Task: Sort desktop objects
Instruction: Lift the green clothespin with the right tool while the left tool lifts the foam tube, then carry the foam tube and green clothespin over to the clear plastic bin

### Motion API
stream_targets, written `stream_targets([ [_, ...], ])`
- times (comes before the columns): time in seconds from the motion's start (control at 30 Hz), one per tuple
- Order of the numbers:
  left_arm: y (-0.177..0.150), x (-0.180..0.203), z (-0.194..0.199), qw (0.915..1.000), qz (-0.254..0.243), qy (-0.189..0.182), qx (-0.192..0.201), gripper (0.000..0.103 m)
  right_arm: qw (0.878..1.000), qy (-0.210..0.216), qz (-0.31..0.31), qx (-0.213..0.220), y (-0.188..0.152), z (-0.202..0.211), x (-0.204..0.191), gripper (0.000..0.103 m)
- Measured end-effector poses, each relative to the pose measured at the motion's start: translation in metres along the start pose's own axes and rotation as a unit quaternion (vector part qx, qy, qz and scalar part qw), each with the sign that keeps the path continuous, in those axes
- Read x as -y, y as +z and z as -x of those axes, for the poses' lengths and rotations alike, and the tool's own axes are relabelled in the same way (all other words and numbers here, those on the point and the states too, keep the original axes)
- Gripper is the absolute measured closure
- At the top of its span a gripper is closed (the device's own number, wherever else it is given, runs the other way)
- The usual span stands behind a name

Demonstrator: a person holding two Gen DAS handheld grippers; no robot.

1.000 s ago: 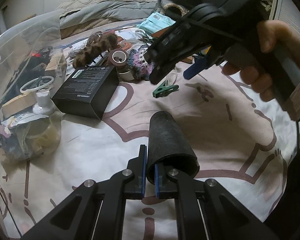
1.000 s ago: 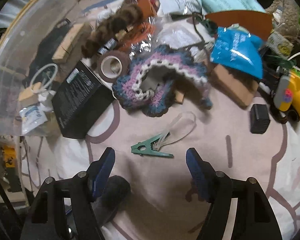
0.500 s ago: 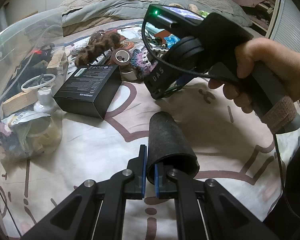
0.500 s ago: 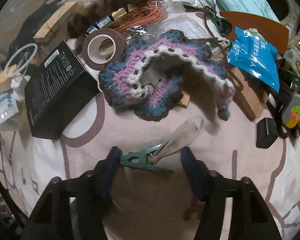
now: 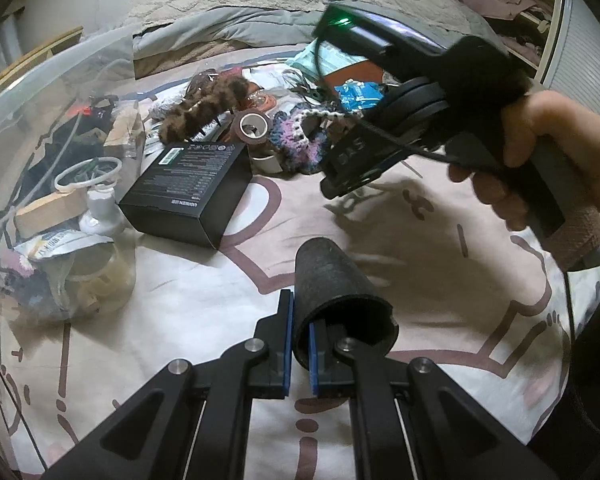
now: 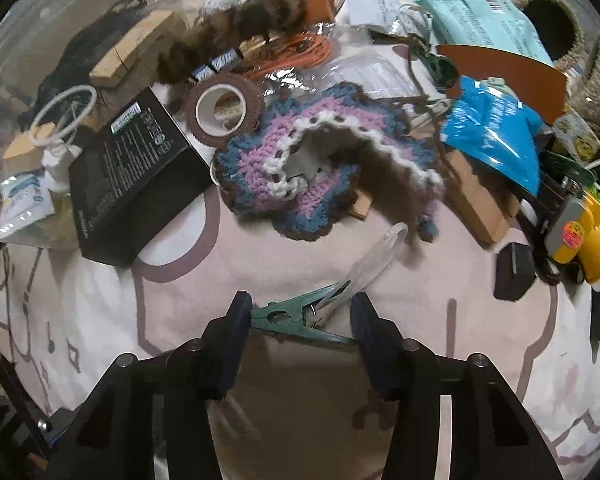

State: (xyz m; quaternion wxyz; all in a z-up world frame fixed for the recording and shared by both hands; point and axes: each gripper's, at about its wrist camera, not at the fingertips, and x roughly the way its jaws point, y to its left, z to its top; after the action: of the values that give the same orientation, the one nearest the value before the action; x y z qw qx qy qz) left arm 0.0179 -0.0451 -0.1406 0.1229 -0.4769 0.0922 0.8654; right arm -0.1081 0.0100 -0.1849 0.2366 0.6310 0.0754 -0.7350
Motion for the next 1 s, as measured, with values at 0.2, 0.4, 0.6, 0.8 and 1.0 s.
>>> stream_targets([
  [0.2,0.011,-0.001,0.01,0.9999,0.002,0.008,0.015,0.096,1.0,0.02,-0.007,0.019,-0.006,0.025,0.015,0.051],
  [0.4,0.023,-0.001,0.019,0.9994,0.005,0.011,0.034,0.096,0.998,0.031,-0.011,0.044,-0.018,0.052,0.024,0.051],
  [0.6,0.037,0.003,0.029,0.9985,0.005,0.012,0.053,0.096,0.996,0.038,-0.008,0.079,-0.021,0.081,0.02,0.051],
  [0.8,0.053,0.005,0.044,0.9966,0.01,0.015,0.08,0.096,0.992,0.048,-0.013,0.113,-0.022,0.103,0.025,0.051],
  [1.0,0.072,0.003,0.063,0.9929,0.021,0.019,0.116,0.096,0.987,0.047,-0.016,0.151,-0.027,0.129,0.035,0.051],
])
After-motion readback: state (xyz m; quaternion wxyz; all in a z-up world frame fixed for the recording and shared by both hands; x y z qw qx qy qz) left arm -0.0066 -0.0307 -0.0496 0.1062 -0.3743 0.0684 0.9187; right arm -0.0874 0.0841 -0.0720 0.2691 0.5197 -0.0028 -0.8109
